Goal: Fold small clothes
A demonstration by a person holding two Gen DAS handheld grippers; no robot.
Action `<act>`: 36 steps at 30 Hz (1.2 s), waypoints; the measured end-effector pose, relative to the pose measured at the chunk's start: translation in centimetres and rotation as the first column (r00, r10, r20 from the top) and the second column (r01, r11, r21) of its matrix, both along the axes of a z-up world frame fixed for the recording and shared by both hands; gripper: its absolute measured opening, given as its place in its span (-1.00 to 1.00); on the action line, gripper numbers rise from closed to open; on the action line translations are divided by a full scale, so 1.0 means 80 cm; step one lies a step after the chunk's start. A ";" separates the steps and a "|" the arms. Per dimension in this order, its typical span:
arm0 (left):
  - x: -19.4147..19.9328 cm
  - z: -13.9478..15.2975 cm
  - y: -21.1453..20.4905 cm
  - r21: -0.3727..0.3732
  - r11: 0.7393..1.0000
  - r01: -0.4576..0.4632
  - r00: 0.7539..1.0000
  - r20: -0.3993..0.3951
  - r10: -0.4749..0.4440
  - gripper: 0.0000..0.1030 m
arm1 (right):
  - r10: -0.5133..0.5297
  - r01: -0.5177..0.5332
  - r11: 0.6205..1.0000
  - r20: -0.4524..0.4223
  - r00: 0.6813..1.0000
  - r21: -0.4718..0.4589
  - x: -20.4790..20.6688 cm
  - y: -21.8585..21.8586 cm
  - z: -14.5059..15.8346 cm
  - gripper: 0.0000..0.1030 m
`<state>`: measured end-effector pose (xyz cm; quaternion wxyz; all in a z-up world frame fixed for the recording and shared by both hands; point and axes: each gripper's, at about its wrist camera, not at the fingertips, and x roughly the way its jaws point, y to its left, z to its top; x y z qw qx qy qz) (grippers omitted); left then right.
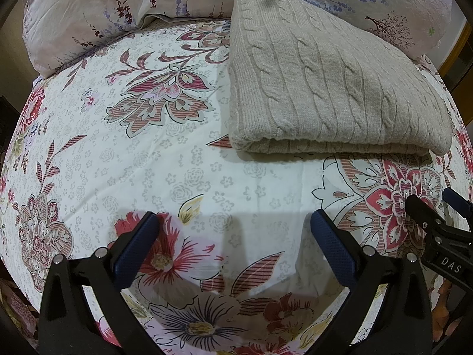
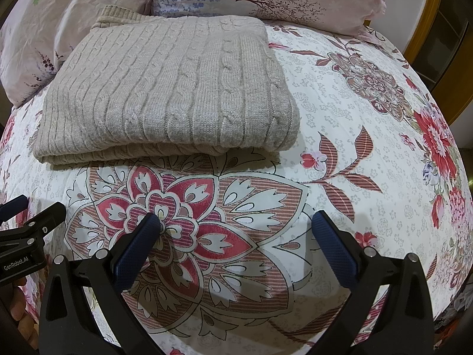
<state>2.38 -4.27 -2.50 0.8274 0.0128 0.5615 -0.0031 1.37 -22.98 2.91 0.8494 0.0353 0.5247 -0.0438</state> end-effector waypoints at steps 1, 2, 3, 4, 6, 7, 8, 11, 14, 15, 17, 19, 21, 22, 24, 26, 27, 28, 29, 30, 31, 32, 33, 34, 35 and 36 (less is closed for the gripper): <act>0.000 0.000 0.000 0.000 1.000 0.000 1.000 0.000 0.000 0.97 | 0.000 0.000 1.000 0.000 1.000 0.000 0.000 0.000 0.000 0.97; 0.000 0.000 0.000 0.000 1.000 0.000 1.000 0.000 0.000 0.97 | 0.000 0.000 1.000 0.000 1.000 0.000 0.000 0.000 0.000 0.97; 0.000 0.000 0.000 0.000 1.000 0.000 1.000 0.000 0.000 0.97 | 0.000 0.000 1.000 0.000 1.000 0.000 0.000 0.000 -0.001 0.97; 0.000 0.000 0.000 0.000 1.000 0.000 1.000 0.000 0.000 0.97 | 0.000 0.000 1.000 0.000 1.000 0.000 0.000 0.000 -0.001 0.97; 0.000 0.000 0.000 0.000 1.000 0.000 1.000 0.000 0.000 0.97 | 0.000 0.000 1.000 0.000 1.000 0.000 0.000 0.000 -0.001 0.97; 0.000 0.000 0.000 0.000 1.000 0.000 1.000 0.000 0.000 0.97 | 0.000 0.000 1.000 0.000 1.000 0.000 0.000 0.000 -0.001 0.97; 0.000 0.000 0.000 0.000 1.000 0.000 1.000 0.000 0.000 0.97 | 0.000 0.000 1.000 0.000 1.000 0.000 0.000 0.000 0.000 0.97; 0.000 0.000 0.000 0.000 1.000 0.000 1.000 0.000 0.000 0.97 | 0.000 0.000 1.000 0.000 1.000 0.000 0.000 0.000 0.000 0.97; 0.000 0.000 0.000 0.000 1.000 0.000 1.000 0.000 0.000 0.97 | 0.000 0.000 1.000 0.000 1.000 0.000 0.000 0.000 0.000 0.97; 0.000 0.000 0.000 0.000 1.000 0.000 1.000 0.000 0.000 0.97 | 0.000 0.000 1.000 0.000 1.000 0.000 0.000 0.000 0.000 0.97; 0.000 0.000 0.000 0.000 1.000 0.000 1.000 -0.001 0.000 0.97 | 0.000 0.000 1.000 0.000 1.000 0.000 0.000 0.000 0.000 0.97; 0.000 0.000 -0.001 0.000 1.000 0.000 1.000 -0.001 0.000 0.97 | -0.001 0.001 1.000 0.000 1.000 0.000 0.000 0.000 0.000 0.97; 0.000 0.000 0.000 0.000 1.000 0.001 1.000 -0.002 -0.001 0.97 | -0.001 0.001 1.000 0.001 1.000 0.000 0.000 0.000 0.000 0.97; 0.000 0.000 -0.001 0.000 1.000 0.002 1.000 -0.004 -0.002 0.97 | -0.001 0.001 1.000 0.001 1.000 0.000 0.000 0.000 0.000 0.97; 0.001 0.000 0.000 -0.002 1.000 0.005 1.000 -0.008 -0.005 0.97 | -0.001 0.001 1.000 0.001 1.000 0.000 0.000 0.000 0.000 0.97; 0.003 0.000 0.000 -0.003 1.000 0.007 1.000 -0.011 -0.007 0.97 | -0.001 0.001 1.000 0.001 1.000 0.000 0.000 0.000 0.000 0.97; 0.005 0.000 0.002 -0.003 1.000 0.007 1.000 -0.012 -0.007 0.97 | -0.001 0.001 1.000 0.001 1.000 0.000 0.000 0.000 0.000 0.97; 0.005 0.000 0.002 -0.004 1.000 0.006 1.000 -0.012 -0.006 0.97 | -0.001 0.001 1.000 0.001 1.000 0.000 0.000 0.000 0.000 0.97; 0.006 0.000 0.002 -0.004 1.000 0.007 1.000 -0.011 -0.007 0.97 | -0.001 0.001 1.000 0.001 1.000 0.000 0.000 0.000 0.000 0.97; 0.006 0.000 0.002 -0.004 1.000 0.008 1.000 -0.010 -0.008 0.97 | -0.001 0.001 1.000 0.001 1.000 0.000 0.000 0.000 0.000 0.97; 0.006 0.000 0.002 -0.003 1.000 0.010 1.000 -0.009 -0.010 0.97 | -0.001 0.001 1.000 0.001 1.000 0.000 0.000 0.000 0.000 0.97; 0.006 0.001 0.002 -0.003 1.000 0.010 1.000 -0.007 -0.010 0.97 | -0.001 0.001 1.000 0.001 1.000 0.000 0.000 0.000 0.000 0.97; 0.007 0.001 0.003 -0.002 1.000 0.012 1.000 -0.006 -0.012 0.97 | -0.001 0.001 1.000 0.001 1.000 0.000 0.000 0.000 0.000 0.97; 0.008 0.001 0.003 -0.002 1.000 0.012 1.000 -0.005 -0.012 0.97 | -0.001 0.001 1.000 0.001 1.000 0.000 0.000 0.000 0.000 0.97; 0.008 0.001 0.004 -0.002 1.000 0.013 1.000 -0.004 -0.013 0.97 | -0.001 0.001 1.000 0.001 1.000 0.000 0.000 0.000 0.000 0.97; 0.008 0.001 0.003 -0.001 1.000 0.013 1.000 -0.003 -0.013 0.97 | -0.001 0.001 1.000 0.001 1.000 0.000 0.000 0.000 0.000 0.97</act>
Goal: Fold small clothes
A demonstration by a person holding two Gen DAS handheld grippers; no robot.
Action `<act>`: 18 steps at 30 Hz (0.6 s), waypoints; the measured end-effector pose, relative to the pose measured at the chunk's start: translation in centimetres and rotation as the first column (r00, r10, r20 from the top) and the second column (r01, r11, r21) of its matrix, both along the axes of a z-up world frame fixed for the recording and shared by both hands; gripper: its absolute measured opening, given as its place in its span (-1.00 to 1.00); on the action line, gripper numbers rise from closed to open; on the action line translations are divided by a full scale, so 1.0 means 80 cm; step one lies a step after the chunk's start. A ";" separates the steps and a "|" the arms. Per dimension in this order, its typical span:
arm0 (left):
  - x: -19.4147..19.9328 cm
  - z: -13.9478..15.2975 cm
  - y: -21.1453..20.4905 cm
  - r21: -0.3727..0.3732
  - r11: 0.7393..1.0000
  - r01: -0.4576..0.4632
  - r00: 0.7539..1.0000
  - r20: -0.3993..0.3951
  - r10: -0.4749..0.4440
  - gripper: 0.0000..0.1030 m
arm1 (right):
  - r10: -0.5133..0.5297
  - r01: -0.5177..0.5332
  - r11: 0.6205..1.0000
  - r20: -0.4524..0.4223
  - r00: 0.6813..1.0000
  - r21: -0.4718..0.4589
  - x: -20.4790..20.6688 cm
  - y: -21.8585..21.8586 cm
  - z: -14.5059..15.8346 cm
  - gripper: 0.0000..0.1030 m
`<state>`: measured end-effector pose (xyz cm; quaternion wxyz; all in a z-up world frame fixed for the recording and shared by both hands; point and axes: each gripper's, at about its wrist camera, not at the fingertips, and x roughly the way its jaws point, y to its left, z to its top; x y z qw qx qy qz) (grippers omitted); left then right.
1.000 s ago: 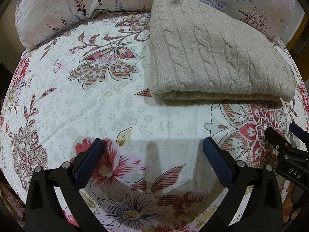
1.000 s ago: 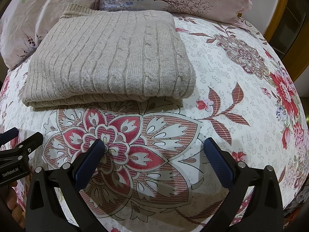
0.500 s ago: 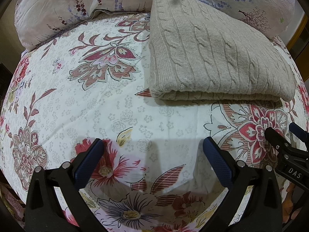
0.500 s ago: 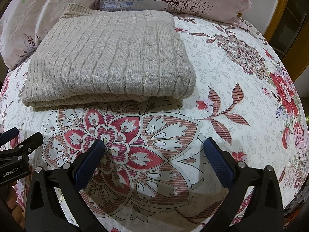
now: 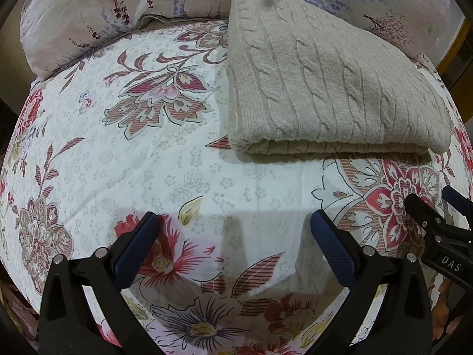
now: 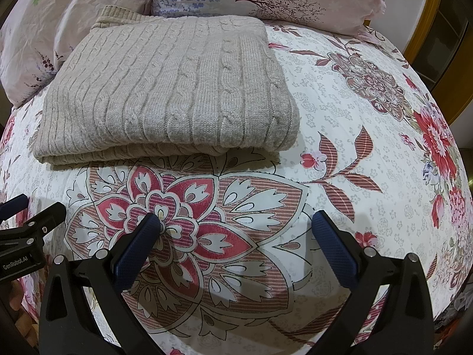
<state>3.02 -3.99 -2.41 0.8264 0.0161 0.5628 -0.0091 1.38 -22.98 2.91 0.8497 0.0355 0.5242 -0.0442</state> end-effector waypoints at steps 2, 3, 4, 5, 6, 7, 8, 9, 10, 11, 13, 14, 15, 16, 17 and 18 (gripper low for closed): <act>0.000 0.001 0.000 0.000 1.000 0.000 1.000 0.000 0.000 0.97 | 0.000 0.000 1.000 0.000 1.000 0.000 0.000 0.000 0.000 0.97; 0.000 0.001 0.000 0.000 1.000 -0.001 1.000 -0.002 0.001 0.97 | 0.000 0.000 1.000 0.000 1.000 0.000 0.000 0.000 0.000 0.97; 0.000 0.001 0.000 0.000 1.000 -0.002 1.000 -0.004 0.002 0.97 | 0.000 0.000 1.000 0.000 1.000 0.000 0.000 0.000 0.000 0.97; 0.001 0.001 0.000 0.000 1.000 -0.002 1.000 -0.008 0.002 0.97 | -0.001 0.001 1.000 0.000 1.000 0.000 0.000 0.000 0.000 0.97; 0.001 0.000 0.000 0.001 1.000 -0.001 1.000 -0.009 0.001 0.97 | -0.001 0.001 1.000 0.000 1.000 0.000 0.000 0.000 0.000 0.97; 0.001 0.000 -0.001 0.001 1.000 -0.001 1.000 -0.008 0.001 0.97 | 0.000 0.000 1.000 0.000 1.000 0.000 0.000 0.000 0.000 0.97; 0.001 0.000 -0.001 0.001 1.000 -0.001 1.000 -0.007 0.001 0.97 | 0.000 0.000 1.000 0.000 1.000 0.000 0.000 0.000 0.000 0.97; 0.002 0.000 0.000 0.001 1.000 -0.002 1.000 -0.007 0.002 0.97 | 0.000 0.000 1.000 0.000 1.000 0.000 0.000 0.000 0.000 0.97; 0.002 0.000 0.000 0.001 1.000 -0.002 1.000 -0.008 0.002 0.97 | 0.000 0.000 1.000 0.000 1.000 0.000 0.000 0.000 -0.001 0.97; 0.002 0.000 -0.001 0.001 1.000 -0.001 1.000 -0.008 0.001 0.97 | 0.000 0.000 1.000 0.000 1.000 0.000 0.000 0.000 -0.001 0.97; 0.002 0.000 -0.001 0.001 1.000 -0.001 1.000 -0.007 0.001 0.97 | 0.000 0.000 1.000 -0.001 1.000 0.000 0.000 0.000 0.000 0.97; 0.002 0.000 -0.001 0.001 1.000 -0.001 1.000 -0.007 0.001 0.97 | 0.000 0.000 1.000 -0.001 1.000 0.000 0.000 0.000 0.000 0.97; 0.002 0.000 -0.001 0.001 1.000 -0.001 1.000 -0.007 0.001 0.97 | 0.001 -0.001 1.000 -0.001 1.000 0.000 0.000 0.000 0.000 0.97; 0.002 0.000 0.000 0.001 1.000 -0.001 1.000 -0.006 0.001 0.97 | 0.001 -0.001 1.000 -0.001 1.000 0.000 0.000 0.000 0.000 0.97; 0.002 0.000 -0.001 0.001 1.000 0.000 1.000 -0.007 0.000 0.97 | 0.001 -0.001 1.000 -0.001 1.000 0.000 0.001 0.000 0.000 0.97; 0.002 0.000 -0.001 0.001 1.000 0.000 1.000 -0.007 0.000 0.97 | 0.001 -0.001 1.000 -0.001 1.000 0.000 0.001 0.000 0.001 0.97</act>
